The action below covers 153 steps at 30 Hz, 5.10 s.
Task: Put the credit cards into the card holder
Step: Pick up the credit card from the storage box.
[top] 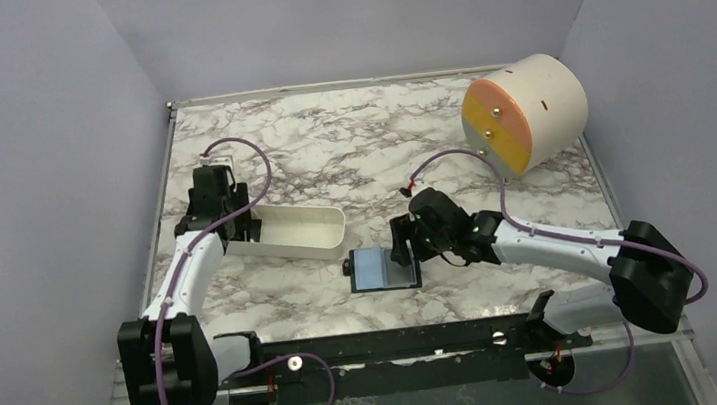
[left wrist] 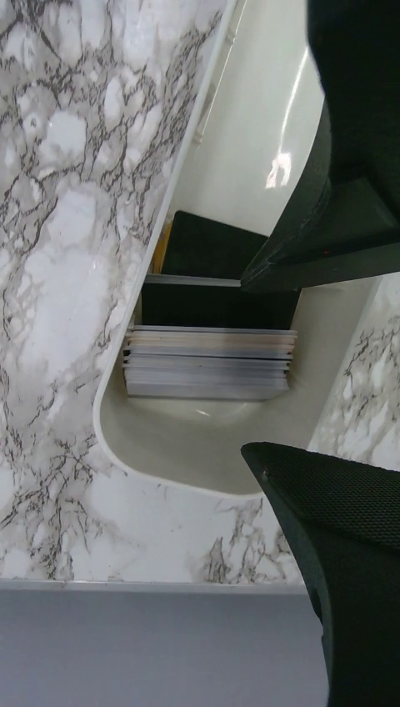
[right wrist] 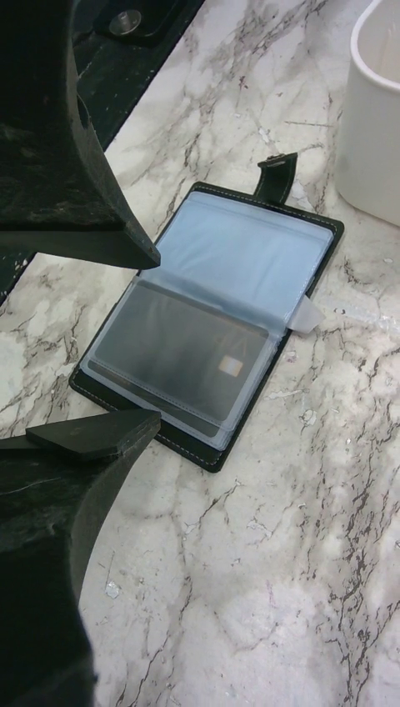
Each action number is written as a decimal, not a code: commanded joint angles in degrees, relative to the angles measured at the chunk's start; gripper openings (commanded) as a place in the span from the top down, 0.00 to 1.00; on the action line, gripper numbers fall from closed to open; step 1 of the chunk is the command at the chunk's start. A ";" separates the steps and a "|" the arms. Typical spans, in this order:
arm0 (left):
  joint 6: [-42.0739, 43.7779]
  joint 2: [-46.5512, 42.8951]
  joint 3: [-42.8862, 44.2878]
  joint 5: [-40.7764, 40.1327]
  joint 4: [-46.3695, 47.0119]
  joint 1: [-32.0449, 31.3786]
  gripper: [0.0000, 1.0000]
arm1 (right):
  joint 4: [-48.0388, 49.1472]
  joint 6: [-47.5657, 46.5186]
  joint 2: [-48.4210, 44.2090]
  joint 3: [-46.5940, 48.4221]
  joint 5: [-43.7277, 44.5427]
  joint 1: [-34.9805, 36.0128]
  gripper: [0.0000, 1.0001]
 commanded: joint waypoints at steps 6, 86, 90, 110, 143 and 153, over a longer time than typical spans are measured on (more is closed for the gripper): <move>7.14 8.14 1.72 7.72 5.34 4.74 0.31 | 1.48 -1.53 -4.22 -1.12 0.72 -0.23 0.37; 10.14 16.31 5.17 -9.59 4.78 6.46 0.48 | 2.07 -4.23 -8.27 -3.47 0.69 -0.23 0.37; 9.97 16.10 5.17 -11.20 4.69 6.50 0.48 | 1.75 -4.32 -8.60 -3.58 1.02 -0.23 0.37; 9.35 14.93 5.08 -13.29 4.77 6.49 0.52 | 1.85 -4.31 -9.68 -4.41 1.32 -0.23 0.37; 9.98 13.98 5.36 -13.77 4.71 6.47 0.64 | 2.17 -4.67 -9.67 -4.58 1.19 -0.23 0.37; 9.94 14.01 5.30 -12.28 4.56 6.51 0.74 | 2.25 -4.67 -9.68 -4.71 1.13 -0.23 0.37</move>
